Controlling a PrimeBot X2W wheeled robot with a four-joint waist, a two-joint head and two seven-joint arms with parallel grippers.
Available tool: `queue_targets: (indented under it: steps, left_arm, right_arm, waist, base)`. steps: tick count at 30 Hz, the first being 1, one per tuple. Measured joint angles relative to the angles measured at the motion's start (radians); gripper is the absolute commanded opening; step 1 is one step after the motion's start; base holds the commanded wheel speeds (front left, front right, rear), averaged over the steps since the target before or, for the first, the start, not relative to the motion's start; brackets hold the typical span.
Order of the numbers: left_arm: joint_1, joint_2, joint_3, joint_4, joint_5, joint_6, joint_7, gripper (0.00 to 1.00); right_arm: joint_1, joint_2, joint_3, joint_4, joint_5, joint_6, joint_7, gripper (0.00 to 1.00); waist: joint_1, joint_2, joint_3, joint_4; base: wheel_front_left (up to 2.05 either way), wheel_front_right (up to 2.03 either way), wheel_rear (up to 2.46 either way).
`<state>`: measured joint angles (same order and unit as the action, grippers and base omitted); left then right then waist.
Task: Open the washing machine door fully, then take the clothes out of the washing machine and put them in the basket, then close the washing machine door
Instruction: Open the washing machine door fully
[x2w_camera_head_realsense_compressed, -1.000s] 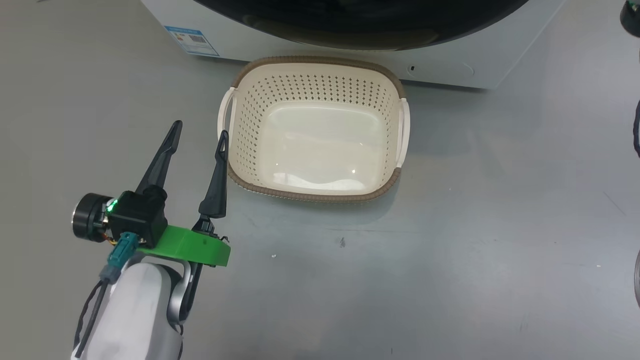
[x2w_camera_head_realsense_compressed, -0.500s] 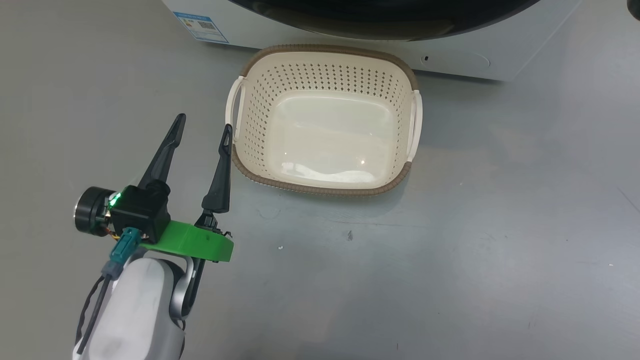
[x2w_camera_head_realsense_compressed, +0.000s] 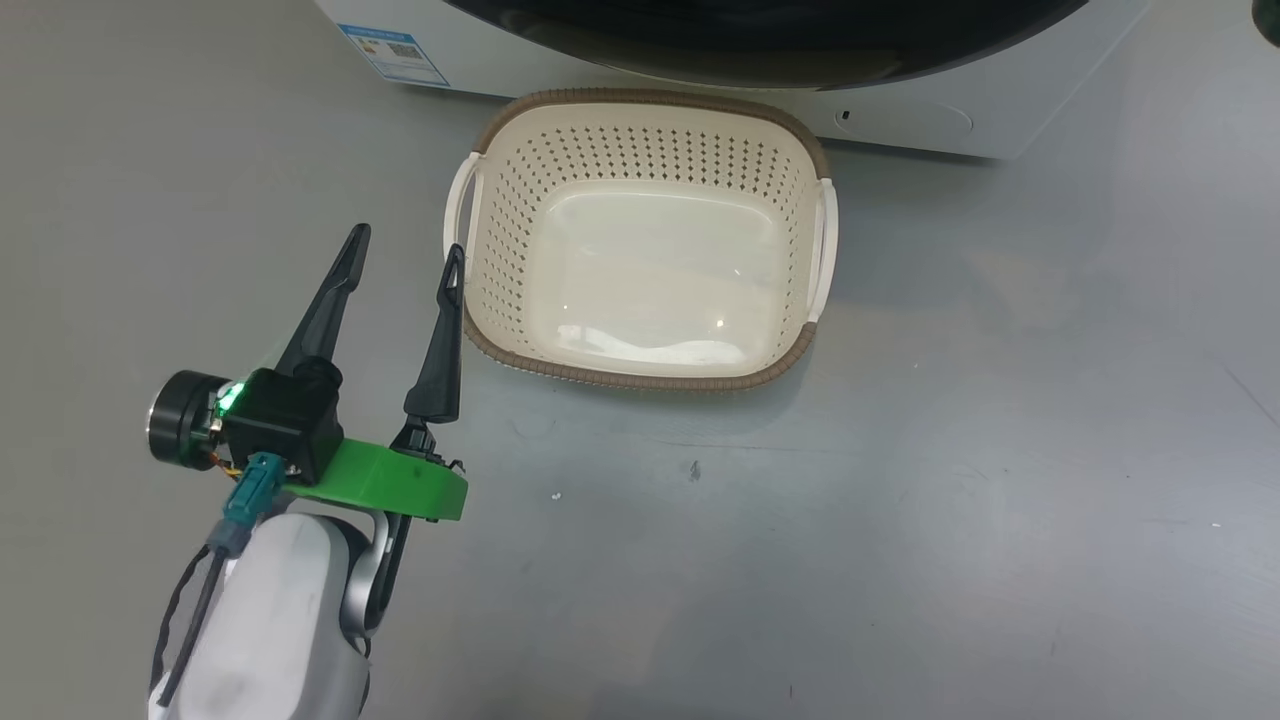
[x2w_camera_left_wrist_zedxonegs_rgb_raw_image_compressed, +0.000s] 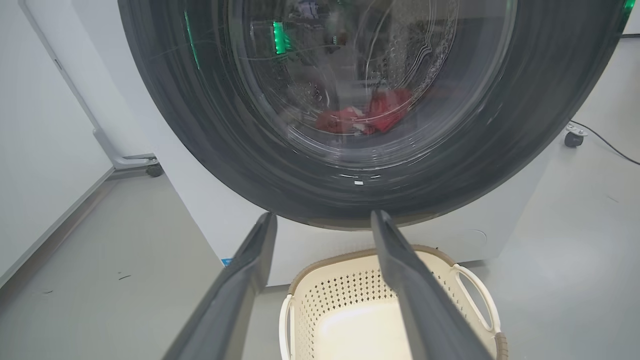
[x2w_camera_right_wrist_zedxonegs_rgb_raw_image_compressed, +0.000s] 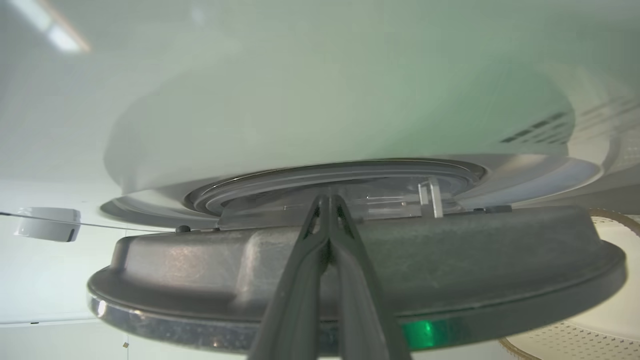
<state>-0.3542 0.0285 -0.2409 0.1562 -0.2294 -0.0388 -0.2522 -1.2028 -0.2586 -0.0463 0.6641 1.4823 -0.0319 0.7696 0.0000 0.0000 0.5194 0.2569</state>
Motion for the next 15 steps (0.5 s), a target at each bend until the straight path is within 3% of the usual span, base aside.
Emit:
queue_targets:
  steps: [12,15]
  left_arm:
    - [-0.005,0.0,0.0,-0.002,0.004,0.009,0.0,1.0]
    - [-0.005,-0.001,0.007,-0.002,0.004,0.011,0.0,1.0]
  right_arm:
    - [0.002,0.001,0.01,0.024,0.046,0.0,0.103,0.0]
    - [0.009,0.006,0.016,0.026,0.05,0.02,0.12,0.0]
  waist:
    - [0.0,0.0,-0.007,-0.021]
    - [0.0,0.0,-0.011,-0.028]
  base:
    - [0.0,0.0,0.0]
    - [0.0,0.0,0.0]
